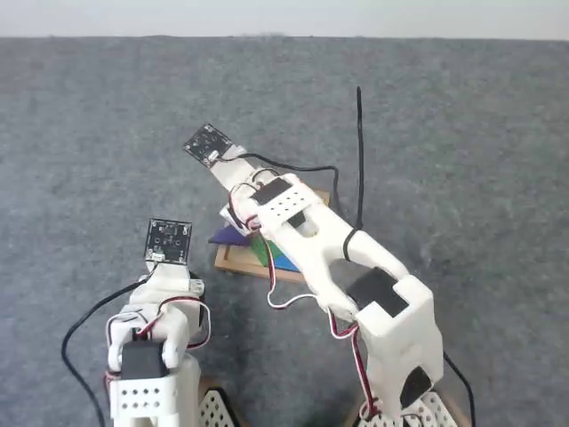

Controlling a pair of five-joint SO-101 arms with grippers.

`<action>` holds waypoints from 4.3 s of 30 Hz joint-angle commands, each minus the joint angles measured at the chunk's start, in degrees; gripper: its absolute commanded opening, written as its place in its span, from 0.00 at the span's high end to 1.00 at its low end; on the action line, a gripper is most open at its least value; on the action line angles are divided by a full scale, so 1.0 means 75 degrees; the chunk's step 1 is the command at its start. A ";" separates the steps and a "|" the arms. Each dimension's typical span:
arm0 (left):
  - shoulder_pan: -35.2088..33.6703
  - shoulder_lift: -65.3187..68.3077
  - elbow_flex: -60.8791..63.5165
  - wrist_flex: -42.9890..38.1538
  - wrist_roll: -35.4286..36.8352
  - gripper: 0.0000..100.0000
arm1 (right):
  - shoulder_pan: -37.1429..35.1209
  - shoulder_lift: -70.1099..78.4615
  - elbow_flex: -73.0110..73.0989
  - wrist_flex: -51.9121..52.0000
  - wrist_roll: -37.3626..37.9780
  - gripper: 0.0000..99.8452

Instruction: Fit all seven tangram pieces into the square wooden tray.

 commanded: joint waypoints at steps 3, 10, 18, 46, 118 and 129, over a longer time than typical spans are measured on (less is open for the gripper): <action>0.0047 -0.0129 -0.0076 0.0023 -0.0023 0.98 | 0.0100 -0.1049 0.0961 -0.0393 0.0012 0.99; 0.0047 -0.0129 -0.0076 0.0023 -0.0023 0.98 | 0.0111 -0.2210 0.2309 -0.0709 0.0012 0.99; 0.0047 -0.0129 -0.0076 0.0023 -0.0023 0.98 | 0.0064 -0.3077 0.3259 -0.0733 0.0012 0.99; 0.0047 -0.0129 -0.0076 0.0023 -0.0023 0.98 | -0.1401 -0.3593 0.3399 -0.1272 -0.0867 0.99; -0.1664 -0.0117 -0.0076 0.0023 -0.0035 0.98 | -0.0639 -0.6793 0.7138 -0.1682 -0.0176 0.99; -0.1664 -0.0117 -0.0076 0.0023 -0.0035 0.98 | -0.0651 -0.4659 0.5568 -0.1448 -0.0176 0.99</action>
